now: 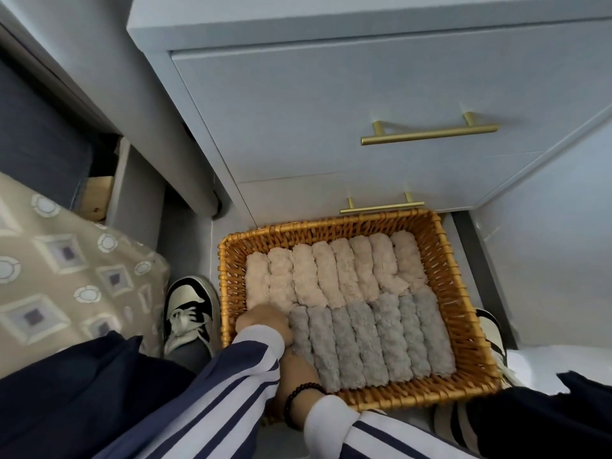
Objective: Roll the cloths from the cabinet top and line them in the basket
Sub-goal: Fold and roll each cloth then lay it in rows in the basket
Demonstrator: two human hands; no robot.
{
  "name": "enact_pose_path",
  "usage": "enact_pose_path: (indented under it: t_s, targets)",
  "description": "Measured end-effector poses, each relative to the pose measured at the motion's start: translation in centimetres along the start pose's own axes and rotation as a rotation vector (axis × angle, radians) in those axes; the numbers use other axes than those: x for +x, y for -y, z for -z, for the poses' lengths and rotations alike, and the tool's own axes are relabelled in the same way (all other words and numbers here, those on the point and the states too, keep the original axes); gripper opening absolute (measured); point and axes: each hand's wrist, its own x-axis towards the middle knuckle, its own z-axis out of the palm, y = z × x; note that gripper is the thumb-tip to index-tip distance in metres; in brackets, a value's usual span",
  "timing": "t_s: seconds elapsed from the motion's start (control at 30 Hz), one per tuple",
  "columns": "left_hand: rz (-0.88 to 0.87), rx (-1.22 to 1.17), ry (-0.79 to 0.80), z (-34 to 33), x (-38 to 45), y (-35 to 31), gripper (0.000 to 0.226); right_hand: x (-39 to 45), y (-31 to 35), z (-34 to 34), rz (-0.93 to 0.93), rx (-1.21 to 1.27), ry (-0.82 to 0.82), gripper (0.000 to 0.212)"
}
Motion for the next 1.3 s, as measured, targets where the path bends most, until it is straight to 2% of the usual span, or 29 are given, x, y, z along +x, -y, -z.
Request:
enact_pose_path:
  t_s: [0.07,0.17,0.33,0.4,0.47,0.53,0.73,0.9,0.97,1.03,1.2,1.3]
  targets:
    - [0.0,0.139,-0.038,-0.3,0.2,-0.5,0.03,0.4,-0.2,-0.1,0.03,-0.031,0.054,0.042]
    - [-0.019,0.066,-0.061,-0.1,1.2,-0.2,0.03,1.1,-0.2,-0.5,0.019,-0.066,0.047,0.047]
    - [-0.052,-0.128,0.093,1.3,2.3,0.6,0.038,1.8,-0.2,-1.0,-0.074,0.043,-0.06,0.083]
    - [-0.039,-0.164,0.081,1.1,2.6,0.7,0.04,2.1,-0.1,-0.9,-0.104,0.114,-0.052,0.091]
    - [-0.023,-0.234,0.022,0.7,2.6,0.7,0.039,2.4,-0.1,-0.8,-0.137,0.163,-0.064,0.085]
    - [-0.013,-0.331,-0.029,0.5,2.8,0.6,0.034,2.6,-0.2,-0.7,-0.143,0.163,-0.085,0.069]
    - [0.006,-0.496,-0.064,-0.1,2.8,0.7,0.029,2.9,0.0,-0.8,-0.131,0.137,-0.067,0.04]
    - [0.015,-0.589,0.069,0.6,2.7,1.0,0.045,2.6,-0.3,-0.8,-0.116,0.106,0.015,0.062]
    - [0.032,-0.73,0.155,0.9,2.7,1.0,0.061,2.6,-0.4,-0.8,-0.112,0.11,0.022,0.063]
    - [0.035,-0.812,0.212,1.1,2.3,0.9,0.067,2.3,-0.5,-0.8,-0.098,0.117,0.019,0.062]
    - [0.024,-0.789,0.203,0.9,1.4,1.4,0.065,0.5,-0.2,-0.7,-0.079,0.147,-0.01,0.061]
    - [0.059,-0.779,0.171,0.8,-0.2,1.9,0.063,-1.1,0.0,0.0,-0.054,0.155,-0.022,0.052]
